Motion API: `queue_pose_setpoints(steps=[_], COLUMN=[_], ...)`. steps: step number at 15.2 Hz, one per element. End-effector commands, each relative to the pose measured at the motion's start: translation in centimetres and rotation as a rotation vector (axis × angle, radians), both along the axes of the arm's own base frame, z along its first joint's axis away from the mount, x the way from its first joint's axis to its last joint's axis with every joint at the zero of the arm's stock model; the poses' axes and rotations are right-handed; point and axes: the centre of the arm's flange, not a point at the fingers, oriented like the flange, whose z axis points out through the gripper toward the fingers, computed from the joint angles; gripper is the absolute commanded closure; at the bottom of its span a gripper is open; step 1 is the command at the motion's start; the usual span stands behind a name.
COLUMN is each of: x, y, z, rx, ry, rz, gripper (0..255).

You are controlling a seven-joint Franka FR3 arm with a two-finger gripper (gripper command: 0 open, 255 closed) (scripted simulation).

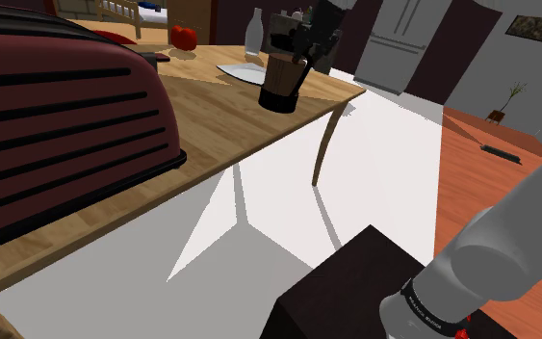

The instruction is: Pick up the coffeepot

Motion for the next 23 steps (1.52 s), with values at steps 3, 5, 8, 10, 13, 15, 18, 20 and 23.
queue_pose_setpoints(steps=[3, 5, 8, 10, 13, 15, 18, 20, 23], x=[0.0, 0.0, 0.0, 0.0, 0.0, 0.0, 0.0, 0.0, 0.0], y=[0.0, 0.0, 0.0, 0.0, 0.0, 0.0, 0.0, 0.0, 0.0], z=[-0.1, 0.0, -0.1, 0.5, 2.1, 3.1, 4.7, 5.7, 7.3], rx=[0.000, 0.000, 0.000, 0.000, 0.000, 0.000, 0.000, 0.000, 0.000], ry=[0.000, 0.000, 0.000, 0.000, 0.000, 0.000, 0.000, 0.000, 0.000], rz=[0.000, 0.000, 0.000, 0.000, 0.000, 0.000, 0.000, 0.000, 0.000], gripper=[255, 255, 255, 255, 255, 255, 255, 255, 255])
